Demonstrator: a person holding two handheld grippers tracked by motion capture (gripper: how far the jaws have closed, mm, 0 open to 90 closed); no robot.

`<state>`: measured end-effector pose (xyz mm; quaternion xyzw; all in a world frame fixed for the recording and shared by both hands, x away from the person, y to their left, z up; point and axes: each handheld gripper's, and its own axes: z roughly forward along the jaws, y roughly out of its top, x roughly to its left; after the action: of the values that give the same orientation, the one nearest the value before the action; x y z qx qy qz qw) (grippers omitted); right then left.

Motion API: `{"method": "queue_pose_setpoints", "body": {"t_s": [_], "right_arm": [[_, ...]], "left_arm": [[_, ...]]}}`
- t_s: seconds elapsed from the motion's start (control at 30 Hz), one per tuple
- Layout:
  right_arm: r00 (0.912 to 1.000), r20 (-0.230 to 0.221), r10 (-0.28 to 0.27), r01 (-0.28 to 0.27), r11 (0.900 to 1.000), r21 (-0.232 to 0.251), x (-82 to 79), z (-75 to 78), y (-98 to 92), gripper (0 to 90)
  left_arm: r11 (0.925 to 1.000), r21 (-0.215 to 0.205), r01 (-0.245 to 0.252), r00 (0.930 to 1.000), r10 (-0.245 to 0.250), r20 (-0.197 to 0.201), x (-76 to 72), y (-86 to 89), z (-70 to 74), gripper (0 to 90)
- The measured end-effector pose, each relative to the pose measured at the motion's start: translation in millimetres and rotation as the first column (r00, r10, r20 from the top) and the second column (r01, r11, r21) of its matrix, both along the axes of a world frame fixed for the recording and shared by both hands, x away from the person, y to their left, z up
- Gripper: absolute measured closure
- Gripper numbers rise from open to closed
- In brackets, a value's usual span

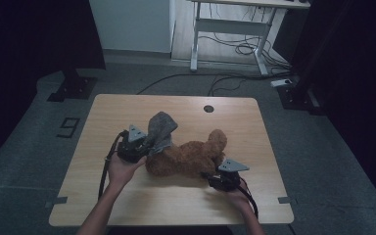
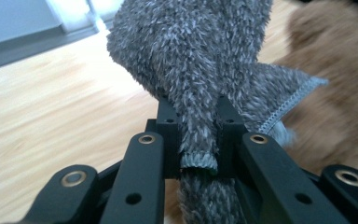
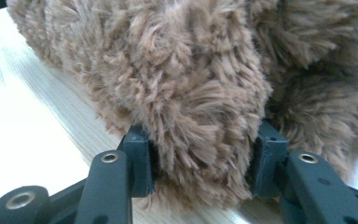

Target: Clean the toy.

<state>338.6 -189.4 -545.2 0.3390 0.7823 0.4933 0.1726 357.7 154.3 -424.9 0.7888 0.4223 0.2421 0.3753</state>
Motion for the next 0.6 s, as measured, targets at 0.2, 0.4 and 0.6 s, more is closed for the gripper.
{"method": "queue_pose_setpoints", "body": {"t_s": [0.2,0.4,0.6], "right_arm": [[1.0000,0.001,-0.007,0.007,1.000,-0.010,0.6,-1.3,-0.6,52.9],[0.9999,-0.006,-0.015,0.015,1.000,-0.012,0.2,-1.3,-0.1,53.0],[0.9998,-0.010,-0.016,0.016,1.000,-0.013,0.7,-1.9,-1.2,53.0]], "left_arm": [[0.9944,-0.100,0.032,0.9986,-0.036,-0.039,-4.1,3.7,-18.7,77.2],[0.9793,-0.155,0.130,0.9893,-0.139,-0.045,-0.4,-34.6,-12.3,77.1],[0.9828,-0.060,0.175,0.9817,-0.179,-0.066,4.7,-82.4,-27.1,77.0]]}}
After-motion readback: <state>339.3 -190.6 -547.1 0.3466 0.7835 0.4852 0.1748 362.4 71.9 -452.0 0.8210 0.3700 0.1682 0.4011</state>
